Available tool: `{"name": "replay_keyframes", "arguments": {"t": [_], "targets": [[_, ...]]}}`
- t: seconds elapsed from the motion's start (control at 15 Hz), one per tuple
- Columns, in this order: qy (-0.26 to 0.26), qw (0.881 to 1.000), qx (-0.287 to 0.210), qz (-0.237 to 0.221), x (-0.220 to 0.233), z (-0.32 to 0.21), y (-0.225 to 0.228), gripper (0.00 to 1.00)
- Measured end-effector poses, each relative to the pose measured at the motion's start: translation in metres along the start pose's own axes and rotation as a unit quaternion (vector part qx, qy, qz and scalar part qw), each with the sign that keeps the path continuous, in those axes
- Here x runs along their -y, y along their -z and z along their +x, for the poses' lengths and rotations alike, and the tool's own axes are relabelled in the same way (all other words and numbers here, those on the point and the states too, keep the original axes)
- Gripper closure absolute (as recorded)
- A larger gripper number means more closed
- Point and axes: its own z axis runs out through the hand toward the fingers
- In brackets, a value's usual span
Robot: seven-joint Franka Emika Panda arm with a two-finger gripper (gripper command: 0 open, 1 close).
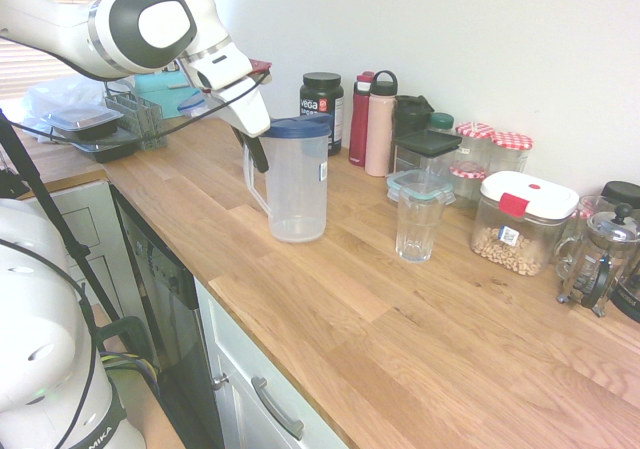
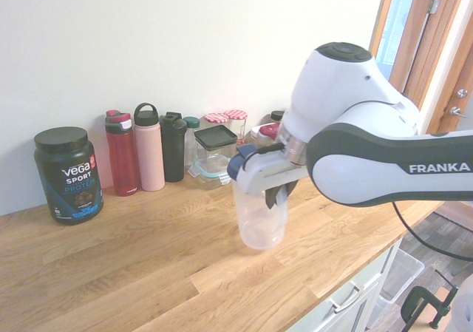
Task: Pour me some water
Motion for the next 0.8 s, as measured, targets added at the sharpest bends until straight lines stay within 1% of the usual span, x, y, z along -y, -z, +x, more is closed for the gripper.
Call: {"name": "replay_keyframes", "arguments": {"t": [0.2, 0.4, 0.6, 0.8], "targets": [[-0.037, 0.999, -0.014, -0.003, 0.035, -0.012, -0.008, 1.0], [-0.06, 0.998, -0.02, 0.019, 0.061, -0.016, -0.017, 1.0], [-0.056, 0.997, -0.002, 0.048, 0.084, -0.032, -0.02, 1.0], [-0.042, 0.997, 0.006, 0.058, 0.105, -0.047, -0.028, 1.0]]}}
